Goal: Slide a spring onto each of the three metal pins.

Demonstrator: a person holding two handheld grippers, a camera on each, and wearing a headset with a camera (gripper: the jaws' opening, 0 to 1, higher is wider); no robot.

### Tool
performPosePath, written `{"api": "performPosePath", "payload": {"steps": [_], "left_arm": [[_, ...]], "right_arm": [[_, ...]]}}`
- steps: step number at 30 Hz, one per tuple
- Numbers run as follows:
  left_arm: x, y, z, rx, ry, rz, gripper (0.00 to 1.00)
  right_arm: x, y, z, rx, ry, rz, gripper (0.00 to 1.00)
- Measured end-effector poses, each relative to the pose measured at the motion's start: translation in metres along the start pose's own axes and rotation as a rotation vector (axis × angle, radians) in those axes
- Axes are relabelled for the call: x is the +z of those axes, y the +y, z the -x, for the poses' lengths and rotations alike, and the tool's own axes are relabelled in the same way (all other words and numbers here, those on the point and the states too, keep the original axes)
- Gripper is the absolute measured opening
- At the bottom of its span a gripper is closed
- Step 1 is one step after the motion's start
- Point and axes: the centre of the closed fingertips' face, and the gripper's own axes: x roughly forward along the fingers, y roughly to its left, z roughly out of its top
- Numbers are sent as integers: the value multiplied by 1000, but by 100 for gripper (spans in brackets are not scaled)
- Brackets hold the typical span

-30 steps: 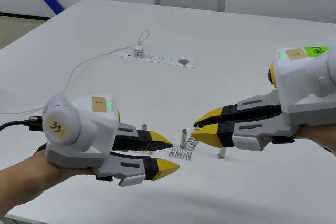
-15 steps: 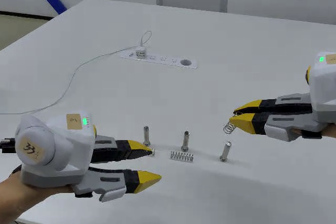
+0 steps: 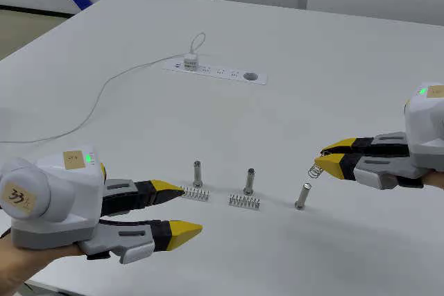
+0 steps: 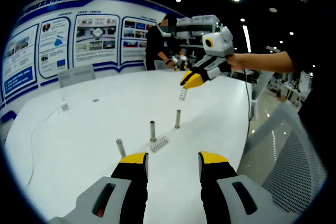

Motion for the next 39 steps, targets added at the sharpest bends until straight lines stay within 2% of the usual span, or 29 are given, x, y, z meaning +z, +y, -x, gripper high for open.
{"api": "performPosePath", "payload": {"steps": [7,10,15,18,26,32,39], "left_arm": [[-5,13,2,62,-17,36,57],[-10,20,3,95,-12,64,65],[-14,26,6,133,-23,109,73],[-15,28,7,147,-13,115,78],[-8,39,19,164,-20,116,84],[-18,47,27,194,3,134,88],[-18,46,25,185,-5,164,89]], "right_arm": [[-8,-2,-7,3,20,-12,11],[-12,-3,-9,5,33,-11,11],[-17,-5,-12,6,47,-18,11],[-20,-5,-14,7,58,-23,11],[-27,-3,-21,16,85,-21,11],[-30,-5,-25,11,100,-17,11],[-35,-2,-30,16,127,-19,11]]}}
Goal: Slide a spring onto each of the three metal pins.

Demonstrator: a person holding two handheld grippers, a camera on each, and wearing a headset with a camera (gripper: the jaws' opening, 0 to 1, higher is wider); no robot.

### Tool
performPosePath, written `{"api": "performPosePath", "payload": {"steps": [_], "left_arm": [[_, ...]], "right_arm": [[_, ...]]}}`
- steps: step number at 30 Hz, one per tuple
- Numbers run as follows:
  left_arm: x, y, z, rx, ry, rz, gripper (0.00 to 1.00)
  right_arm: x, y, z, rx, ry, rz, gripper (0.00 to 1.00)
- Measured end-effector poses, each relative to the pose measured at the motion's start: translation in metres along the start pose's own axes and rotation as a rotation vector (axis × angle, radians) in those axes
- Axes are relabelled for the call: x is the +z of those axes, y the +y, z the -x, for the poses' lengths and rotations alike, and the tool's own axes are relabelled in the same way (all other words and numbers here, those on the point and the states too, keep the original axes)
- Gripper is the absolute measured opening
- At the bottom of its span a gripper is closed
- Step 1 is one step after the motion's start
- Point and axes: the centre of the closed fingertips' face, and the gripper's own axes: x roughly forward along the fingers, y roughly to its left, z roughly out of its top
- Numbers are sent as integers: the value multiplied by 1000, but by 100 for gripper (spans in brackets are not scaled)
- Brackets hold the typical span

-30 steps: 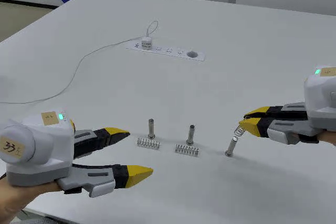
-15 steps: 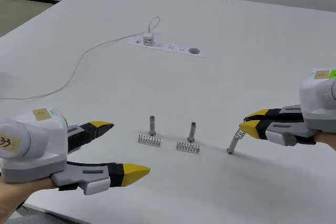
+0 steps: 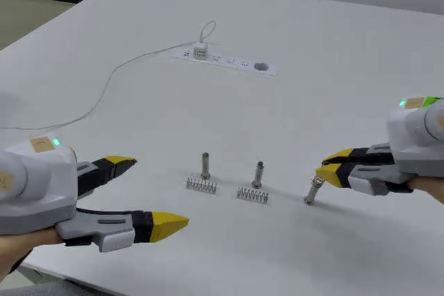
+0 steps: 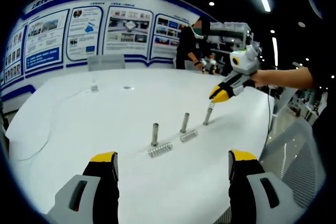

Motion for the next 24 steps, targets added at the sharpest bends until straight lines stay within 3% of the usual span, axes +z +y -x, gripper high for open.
{"api": "performPosePath", "payload": {"steps": [8,13,18,22,24], "left_arm": [[5,6,3,18,-32,38,86],[1,5,2,18,-9,24,86],[3,5,3,18,-22,40,85],[3,7,4,24,-24,47,84],[3,7,4,24,-22,47,84]], "right_arm": [[-14,2,-14,9,66,44,11],[-22,-3,-22,0,88,38,11],[-32,-3,-28,17,126,37,11],[-36,-2,-31,16,130,46,11],[-32,-2,-31,14,98,4,11]]}}
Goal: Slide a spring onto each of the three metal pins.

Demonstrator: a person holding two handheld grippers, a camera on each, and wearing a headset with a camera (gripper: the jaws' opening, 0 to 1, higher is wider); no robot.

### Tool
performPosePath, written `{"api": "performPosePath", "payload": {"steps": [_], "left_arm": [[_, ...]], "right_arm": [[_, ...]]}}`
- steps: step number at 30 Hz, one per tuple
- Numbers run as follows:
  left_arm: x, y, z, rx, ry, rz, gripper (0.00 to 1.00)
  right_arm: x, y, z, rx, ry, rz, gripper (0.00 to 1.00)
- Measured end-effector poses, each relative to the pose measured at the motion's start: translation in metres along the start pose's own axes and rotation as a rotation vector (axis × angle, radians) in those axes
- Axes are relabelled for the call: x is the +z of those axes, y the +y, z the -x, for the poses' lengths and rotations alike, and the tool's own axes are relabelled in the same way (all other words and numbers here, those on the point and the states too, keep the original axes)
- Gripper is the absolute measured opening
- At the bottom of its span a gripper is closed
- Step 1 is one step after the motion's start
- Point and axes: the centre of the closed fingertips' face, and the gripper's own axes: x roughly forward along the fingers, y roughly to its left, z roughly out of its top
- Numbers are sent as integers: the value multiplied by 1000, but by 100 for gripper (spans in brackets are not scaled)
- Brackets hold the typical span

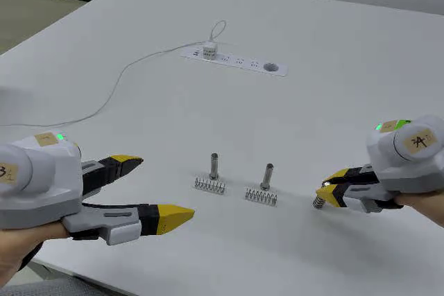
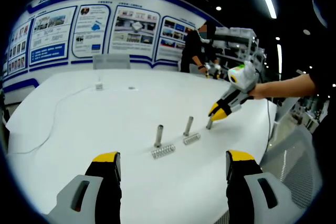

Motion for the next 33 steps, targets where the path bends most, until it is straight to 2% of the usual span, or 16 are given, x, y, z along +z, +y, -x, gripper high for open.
{"api": "performPosePath", "payload": {"steps": [3,7,10,15,21,27,33], "left_arm": [[0,-1,0,-4,0,-1,84],[-1,-1,-1,-6,5,-1,84],[-1,-2,-1,-7,4,1,84],[-1,-3,-1,-11,6,-3,84],[-1,-4,-1,-16,5,-4,84],[-1,-6,-2,-27,9,-11,84],[0,-8,-2,-35,5,-15,84]], "right_arm": [[-1,1,-1,3,11,15,12],[-5,6,-2,-1,36,80,12],[-3,5,-2,1,23,85,18],[3,4,4,-15,12,110,19],[22,3,15,-38,-34,126,20],[44,18,14,-16,-70,172,21],[52,41,-1,35,-61,224,21]]}}
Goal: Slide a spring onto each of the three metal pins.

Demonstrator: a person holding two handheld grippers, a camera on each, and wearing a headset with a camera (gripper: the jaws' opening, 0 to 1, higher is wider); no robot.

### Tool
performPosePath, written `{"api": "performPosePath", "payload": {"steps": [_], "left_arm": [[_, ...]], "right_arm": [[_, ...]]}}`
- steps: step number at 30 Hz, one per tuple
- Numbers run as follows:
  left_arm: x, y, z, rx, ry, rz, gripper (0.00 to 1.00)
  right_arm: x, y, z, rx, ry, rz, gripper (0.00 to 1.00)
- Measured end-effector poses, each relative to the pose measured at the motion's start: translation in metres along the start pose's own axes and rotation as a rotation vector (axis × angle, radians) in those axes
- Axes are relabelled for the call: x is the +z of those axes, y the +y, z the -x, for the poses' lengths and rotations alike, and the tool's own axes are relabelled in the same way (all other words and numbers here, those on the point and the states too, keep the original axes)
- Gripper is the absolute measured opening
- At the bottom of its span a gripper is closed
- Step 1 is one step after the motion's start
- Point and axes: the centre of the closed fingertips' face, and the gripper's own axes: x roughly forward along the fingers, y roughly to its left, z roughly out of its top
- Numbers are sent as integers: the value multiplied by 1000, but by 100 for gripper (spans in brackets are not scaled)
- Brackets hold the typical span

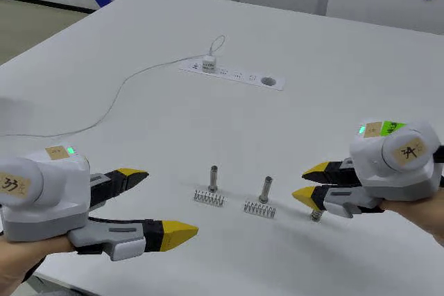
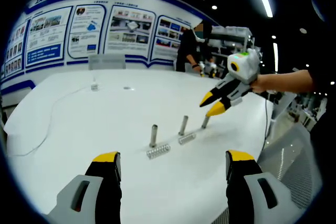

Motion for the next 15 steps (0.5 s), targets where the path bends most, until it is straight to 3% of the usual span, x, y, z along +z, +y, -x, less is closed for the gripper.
{"api": "performPosePath", "payload": {"steps": [6,15], "left_arm": [[0,0,0,-5,-2,0,84],[-2,-1,-2,-10,6,-17,84]], "right_arm": [[-1,14,-18,48,36,32,21],[-7,23,-40,86,72,9,21]]}}
